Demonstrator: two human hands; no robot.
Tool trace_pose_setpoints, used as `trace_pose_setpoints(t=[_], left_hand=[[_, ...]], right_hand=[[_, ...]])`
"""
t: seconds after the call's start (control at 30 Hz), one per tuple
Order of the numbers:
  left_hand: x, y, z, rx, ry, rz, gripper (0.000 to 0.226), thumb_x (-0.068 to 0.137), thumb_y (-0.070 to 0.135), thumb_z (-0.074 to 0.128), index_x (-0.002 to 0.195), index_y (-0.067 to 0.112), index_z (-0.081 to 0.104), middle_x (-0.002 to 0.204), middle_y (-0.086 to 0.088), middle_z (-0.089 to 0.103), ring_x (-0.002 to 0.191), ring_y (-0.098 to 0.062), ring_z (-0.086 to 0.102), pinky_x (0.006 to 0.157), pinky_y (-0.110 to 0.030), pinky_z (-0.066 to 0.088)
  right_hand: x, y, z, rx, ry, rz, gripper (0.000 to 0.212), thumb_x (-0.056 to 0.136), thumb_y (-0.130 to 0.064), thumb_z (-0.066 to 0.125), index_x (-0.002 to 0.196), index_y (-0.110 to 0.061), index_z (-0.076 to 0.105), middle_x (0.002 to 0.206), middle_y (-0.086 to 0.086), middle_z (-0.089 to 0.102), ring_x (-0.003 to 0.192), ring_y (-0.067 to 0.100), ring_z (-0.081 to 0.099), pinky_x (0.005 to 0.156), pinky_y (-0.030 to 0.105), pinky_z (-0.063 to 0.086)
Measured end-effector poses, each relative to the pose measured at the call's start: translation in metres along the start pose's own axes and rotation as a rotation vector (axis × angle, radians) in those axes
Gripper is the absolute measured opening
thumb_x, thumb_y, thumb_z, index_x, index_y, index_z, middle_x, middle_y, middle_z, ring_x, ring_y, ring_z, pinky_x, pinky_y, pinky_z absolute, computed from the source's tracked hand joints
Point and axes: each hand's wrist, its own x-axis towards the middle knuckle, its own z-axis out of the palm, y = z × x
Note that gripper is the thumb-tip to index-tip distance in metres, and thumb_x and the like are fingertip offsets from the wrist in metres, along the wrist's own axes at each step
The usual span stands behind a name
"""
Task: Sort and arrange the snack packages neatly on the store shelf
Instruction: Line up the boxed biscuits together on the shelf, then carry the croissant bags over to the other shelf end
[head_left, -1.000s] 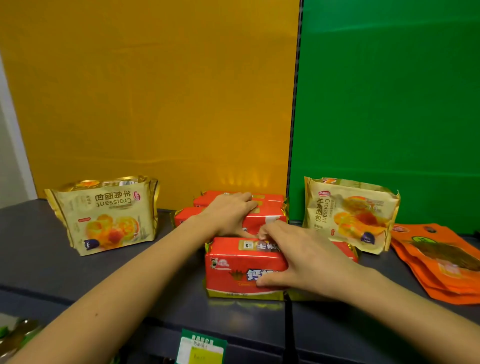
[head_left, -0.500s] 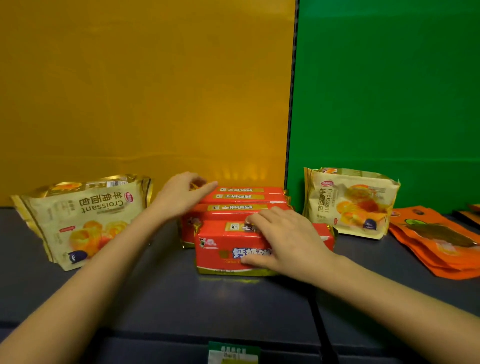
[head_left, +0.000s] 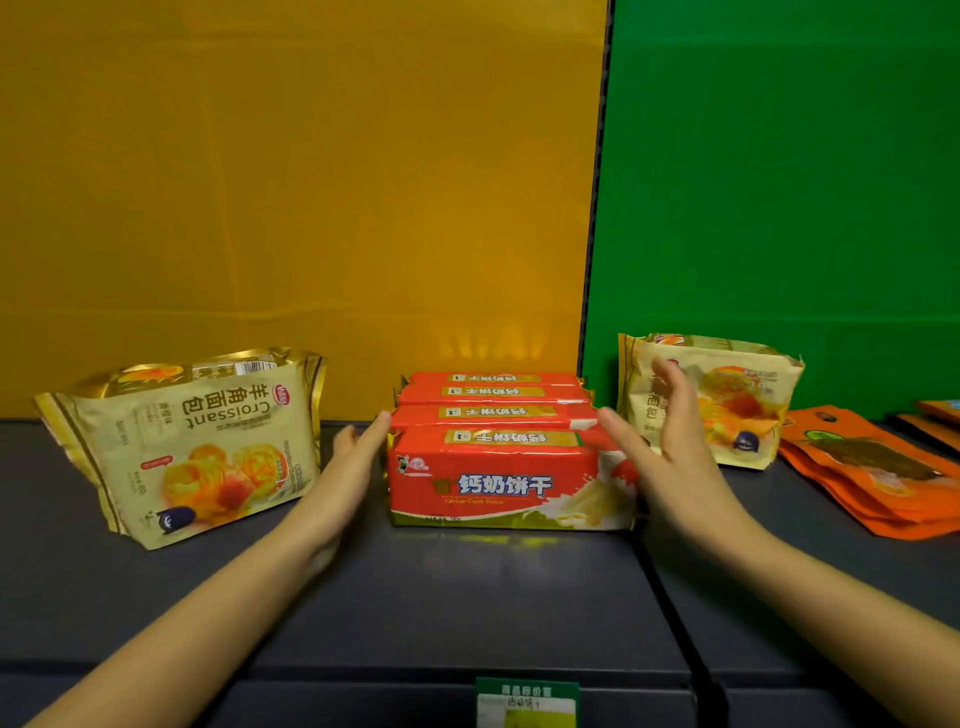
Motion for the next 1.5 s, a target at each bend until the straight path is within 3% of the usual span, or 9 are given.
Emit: trace_pose_setpoints(t=[0.13,0.33,0.57,0.7,0.87,1.0,1.17,1.33,1.5], left_hand=[[-0.001,-0.008,0.01,-0.142,-0.08,-0.001,0.059,0.086,0.069,0.028,0.129,0.033,0.046,0.116,0.01,0.063,0.101,-0.003,0.058,0.086,-0.028,0.043],[-0.002,0.001,0.024,-0.199,-0.078,0.01,0.042,0.091,0.059,0.029,0.094,0.036,0.064,0.079,0.008,0.076,0.083,-0.011,0.069,0.075,-0.03,0.05],[-0.003,0.006,0.019,-0.155,-0.084,0.013,0.03,0.09,0.053,0.04,0.098,0.032,0.06,0.092,0.003,0.071,0.087,-0.013,0.066,0.069,-0.025,0.046],[-0.009,0.013,0.008,-0.09,-0.086,0.04,0.051,0.086,0.056,0.046,0.121,0.019,0.052,0.109,0.001,0.066,0.095,-0.012,0.064,0.076,-0.023,0.046],[-0.039,0.034,-0.028,0.44,0.197,0.571,0.02,0.083,0.037,0.061,0.098,0.024,0.059,0.108,0.0,0.058,0.106,-0.014,0.052,0.088,-0.02,0.043],[-0.055,0.051,-0.071,0.789,0.538,0.81,0.05,0.076,0.054,0.045,0.1,0.013,0.06,0.108,-0.007,0.06,0.106,-0.023,0.048,0.087,-0.037,0.035],[-0.042,0.053,-0.126,0.82,0.873,0.602,0.092,0.061,0.072,0.051,0.127,0.009,0.039,0.129,-0.02,0.047,0.122,-0.037,0.041,0.1,-0.051,0.035],[-0.041,0.032,-0.145,0.347,0.818,0.355,0.109,0.051,0.053,0.078,0.139,0.02,0.024,0.143,-0.014,0.037,0.13,-0.032,0.038,0.105,-0.048,0.035],[-0.038,0.011,-0.147,0.08,0.659,0.244,0.116,0.048,0.039,0.084,0.14,0.033,0.014,0.145,-0.013,0.036,0.129,-0.031,0.042,0.106,-0.053,0.037]], right_hand=[[0.004,0.041,0.009,0.465,-0.213,0.425,0.088,0.071,-0.082,0.036,0.145,-0.038,0.02,0.153,-0.009,0.03,0.137,0.012,0.036,0.115,0.039,0.024],[0.006,0.03,0.039,0.505,-0.217,0.502,0.066,0.085,-0.069,0.023,0.133,-0.03,0.046,0.118,-0.003,0.067,0.102,0.01,0.064,0.078,0.022,0.045],[0.006,0.013,0.035,0.46,-0.235,0.5,0.057,0.091,-0.06,0.018,0.125,-0.028,0.051,0.1,-0.009,0.065,0.09,0.001,0.06,0.073,0.017,0.042],[0.011,0.006,0.009,0.417,-0.148,0.414,0.05,0.095,-0.054,0.017,0.119,-0.026,0.05,0.114,-0.004,0.059,0.106,0.012,0.054,0.101,0.029,0.034],[0.039,0.019,-0.049,-0.015,0.207,0.102,0.033,0.091,-0.024,0.054,0.119,-0.008,0.055,0.122,0.012,0.054,0.117,0.027,0.049,0.096,0.033,0.036],[0.056,0.035,-0.087,-0.377,0.379,0.115,0.054,0.08,-0.028,0.068,0.126,-0.007,0.05,0.131,0.02,0.046,0.125,0.034,0.038,0.103,0.043,0.03],[0.071,0.053,-0.109,-0.224,0.477,0.394,0.105,0.059,-0.039,0.082,0.142,-0.01,0.025,0.148,0.019,0.029,0.136,0.036,0.029,0.111,0.05,0.026],[0.072,0.066,-0.101,0.164,0.271,0.556,0.11,0.066,-0.017,0.08,0.148,-0.015,0.008,0.152,0.02,0.025,0.137,0.035,0.03,0.112,0.046,0.026],[0.076,0.097,-0.093,0.214,0.199,0.549,0.131,-0.002,-0.051,0.085,0.119,-0.011,0.053,0.116,0.011,0.062,0.101,0.026,0.06,0.09,0.039,0.046]])
